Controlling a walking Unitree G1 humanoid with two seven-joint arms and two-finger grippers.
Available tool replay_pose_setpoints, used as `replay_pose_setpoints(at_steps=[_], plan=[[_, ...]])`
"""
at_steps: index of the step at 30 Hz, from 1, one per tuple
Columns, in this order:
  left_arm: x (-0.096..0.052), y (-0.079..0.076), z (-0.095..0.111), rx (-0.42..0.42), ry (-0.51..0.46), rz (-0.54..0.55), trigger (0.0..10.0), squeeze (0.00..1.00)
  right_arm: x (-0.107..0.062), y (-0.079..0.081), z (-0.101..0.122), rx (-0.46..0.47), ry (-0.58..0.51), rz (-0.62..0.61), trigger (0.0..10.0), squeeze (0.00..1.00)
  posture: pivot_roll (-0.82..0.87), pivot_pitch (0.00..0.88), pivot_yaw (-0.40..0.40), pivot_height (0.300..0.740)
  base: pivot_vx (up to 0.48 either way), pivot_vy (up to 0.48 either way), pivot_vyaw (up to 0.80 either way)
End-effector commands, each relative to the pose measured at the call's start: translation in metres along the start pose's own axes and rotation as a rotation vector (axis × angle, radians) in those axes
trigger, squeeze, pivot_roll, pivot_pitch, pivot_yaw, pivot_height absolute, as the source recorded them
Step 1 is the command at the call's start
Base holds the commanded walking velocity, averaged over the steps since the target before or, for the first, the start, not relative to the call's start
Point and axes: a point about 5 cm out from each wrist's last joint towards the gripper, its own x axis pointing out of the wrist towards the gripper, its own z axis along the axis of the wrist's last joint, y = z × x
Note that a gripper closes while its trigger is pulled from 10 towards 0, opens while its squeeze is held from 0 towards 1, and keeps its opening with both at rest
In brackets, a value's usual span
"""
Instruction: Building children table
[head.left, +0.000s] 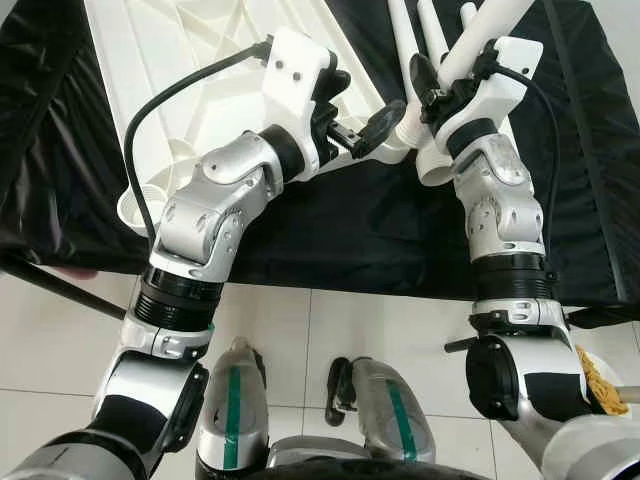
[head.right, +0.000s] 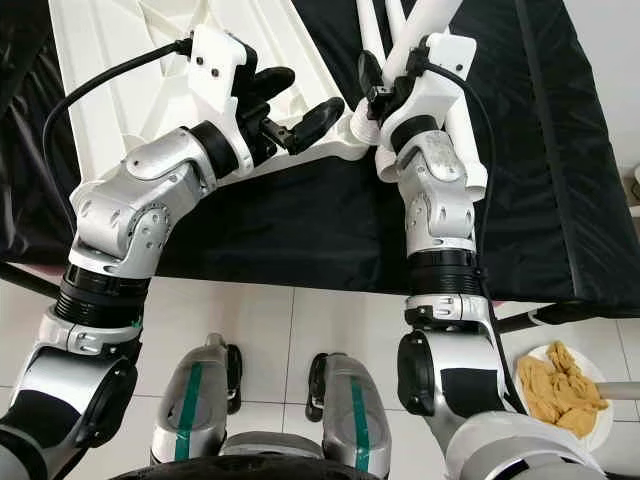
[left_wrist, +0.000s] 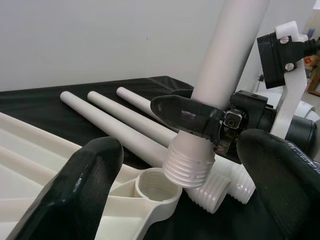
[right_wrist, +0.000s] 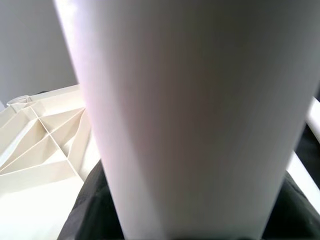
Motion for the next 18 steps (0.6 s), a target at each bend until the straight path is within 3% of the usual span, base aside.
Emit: replay_pose_setpoints(at_steps=[1,5,11,18], plan=[[-0.001,0.007,-0.010,-0.010,0.029,0.133,10.0,0.00,0.001,-0.003,0.004,0.009,-0.027,-0.001,10.0,0.00,0.08,0.034,-0.046,0.740,0.000,0.000,0.00],[-0.004,0.011,-0.021,0.014,0.068,0.193,10.0,0.00,0.005,-0.002,0.004,0.042,-0.037,0.027,10.0,0.00,0.09,0.051,-0.059,0.740,0.000,0.000,0.00],[-0.016,0.017,-0.034,0.121,0.110,0.148,10.0,0.00,0.009,-0.002,0.006,0.057,-0.053,0.057,10.0,0.00,0.08,0.066,-0.066,0.740,0.000,0.000,0.00],[-0.023,0.018,-0.046,0.110,0.168,0.143,10.0,0.00,0.012,-0.004,0.005,0.011,-0.045,0.072,10.0,0.00,0.07,0.074,-0.058,0.740,0.000,0.000,0.00]])
